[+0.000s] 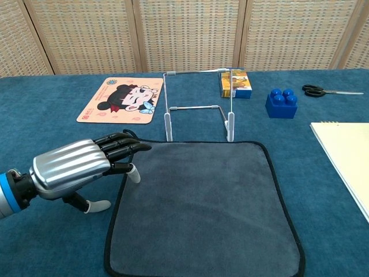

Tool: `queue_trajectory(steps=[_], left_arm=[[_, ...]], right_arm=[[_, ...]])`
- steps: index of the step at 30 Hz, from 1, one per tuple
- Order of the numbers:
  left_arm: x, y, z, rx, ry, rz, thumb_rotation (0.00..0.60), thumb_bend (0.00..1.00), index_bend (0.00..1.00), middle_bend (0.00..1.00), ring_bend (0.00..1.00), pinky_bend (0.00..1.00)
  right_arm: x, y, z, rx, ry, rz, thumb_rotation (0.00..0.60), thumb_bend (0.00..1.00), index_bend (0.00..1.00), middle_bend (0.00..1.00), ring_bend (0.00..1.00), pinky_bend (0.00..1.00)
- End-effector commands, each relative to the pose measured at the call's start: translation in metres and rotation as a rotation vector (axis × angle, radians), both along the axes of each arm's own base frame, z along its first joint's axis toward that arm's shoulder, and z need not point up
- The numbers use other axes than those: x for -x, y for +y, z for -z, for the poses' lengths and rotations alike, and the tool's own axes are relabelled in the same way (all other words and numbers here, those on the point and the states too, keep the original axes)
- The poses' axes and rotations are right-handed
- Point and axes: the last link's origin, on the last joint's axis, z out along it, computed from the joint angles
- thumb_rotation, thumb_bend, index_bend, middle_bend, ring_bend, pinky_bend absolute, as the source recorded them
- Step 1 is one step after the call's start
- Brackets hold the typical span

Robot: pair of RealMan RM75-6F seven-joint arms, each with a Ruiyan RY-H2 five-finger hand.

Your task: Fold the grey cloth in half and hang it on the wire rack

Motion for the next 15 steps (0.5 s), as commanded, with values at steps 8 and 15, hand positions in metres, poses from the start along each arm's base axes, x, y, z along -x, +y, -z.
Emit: queue_trajectory(steps=[8, 15], left_arm=[[-0.0068, 0.0000, 0.0053, -0.003, -0.009, 0.011, 0.600, 0.34, 0.37, 0.00, 0.00, 0.00], [-0.0113, -0.0010, 0.0084, -0.006, -0.010, 0.019, 0.600, 0.40, 0.41, 0.00, 0.00, 0.00]], right_arm=[[-0.0003, 0.0009, -0.0007, 0.000, -0.003, -0.002, 0.600, 0.00, 0.00, 0.00, 0.00, 0.00], [-0.0006, 0.0016, -0.0010, -0.002, -0.005, -0.003, 0.600, 0.00, 0.00, 0.00, 0.00, 0.00]])
